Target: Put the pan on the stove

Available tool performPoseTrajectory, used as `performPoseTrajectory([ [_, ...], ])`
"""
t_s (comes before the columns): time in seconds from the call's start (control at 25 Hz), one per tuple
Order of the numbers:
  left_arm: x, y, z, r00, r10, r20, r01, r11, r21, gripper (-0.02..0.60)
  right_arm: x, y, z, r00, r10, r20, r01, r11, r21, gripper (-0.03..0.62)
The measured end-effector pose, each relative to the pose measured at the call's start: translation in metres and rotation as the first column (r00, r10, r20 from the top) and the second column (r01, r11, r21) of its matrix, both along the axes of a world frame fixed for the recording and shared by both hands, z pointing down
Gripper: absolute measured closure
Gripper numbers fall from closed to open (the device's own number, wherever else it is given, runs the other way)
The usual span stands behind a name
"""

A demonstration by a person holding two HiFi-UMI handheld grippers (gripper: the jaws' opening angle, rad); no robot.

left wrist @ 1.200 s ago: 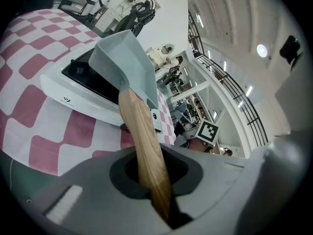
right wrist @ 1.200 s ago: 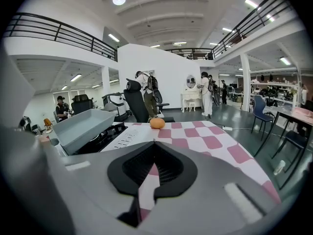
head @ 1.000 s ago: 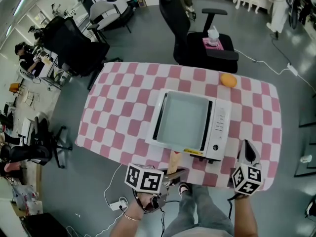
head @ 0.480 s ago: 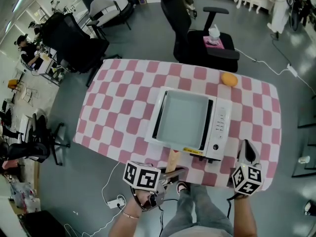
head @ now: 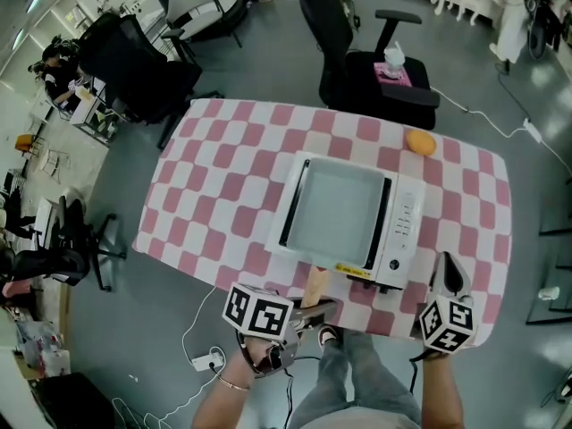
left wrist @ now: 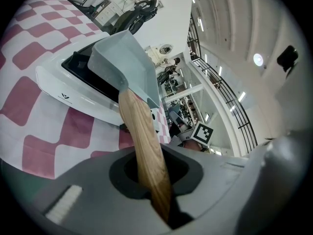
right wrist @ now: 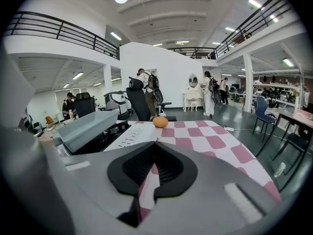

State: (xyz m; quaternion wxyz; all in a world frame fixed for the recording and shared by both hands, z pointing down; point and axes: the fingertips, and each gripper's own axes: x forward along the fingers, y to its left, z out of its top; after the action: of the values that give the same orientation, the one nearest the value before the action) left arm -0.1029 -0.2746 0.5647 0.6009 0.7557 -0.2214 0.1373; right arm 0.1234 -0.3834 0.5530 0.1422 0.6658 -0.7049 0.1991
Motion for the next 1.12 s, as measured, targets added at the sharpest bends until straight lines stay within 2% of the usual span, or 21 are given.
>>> performPoseTrajectory([
  [0.4, 0.003, -0.004, -0.006, 0.998, -0.008, -0.057, 0.005, 0.999, -0.05, 0.544, -0.009, 0.001, -0.002, 1.0, -0.014, 0.004, 0.014, 1.0, 0.006, 0.585],
  [0.92, 0.005, -0.004, -0.006, 0.995, 0.012, -0.097, -0.018, 0.998, -0.055, 0.449, -0.006, 0.01, -0.01, 1.0, -0.009, 0.0, 0.009, 1.0, 0.015, 0.585],
  [1.12, 0.0, -0.003, -0.006, 0.991, 0.004, -0.132, -0.012, 0.998, -0.057, 0.366, -0.008, 0.013, -0.014, 1.0, -0.011, 0.001, 0.011, 1.0, 0.02, 0.585],
])
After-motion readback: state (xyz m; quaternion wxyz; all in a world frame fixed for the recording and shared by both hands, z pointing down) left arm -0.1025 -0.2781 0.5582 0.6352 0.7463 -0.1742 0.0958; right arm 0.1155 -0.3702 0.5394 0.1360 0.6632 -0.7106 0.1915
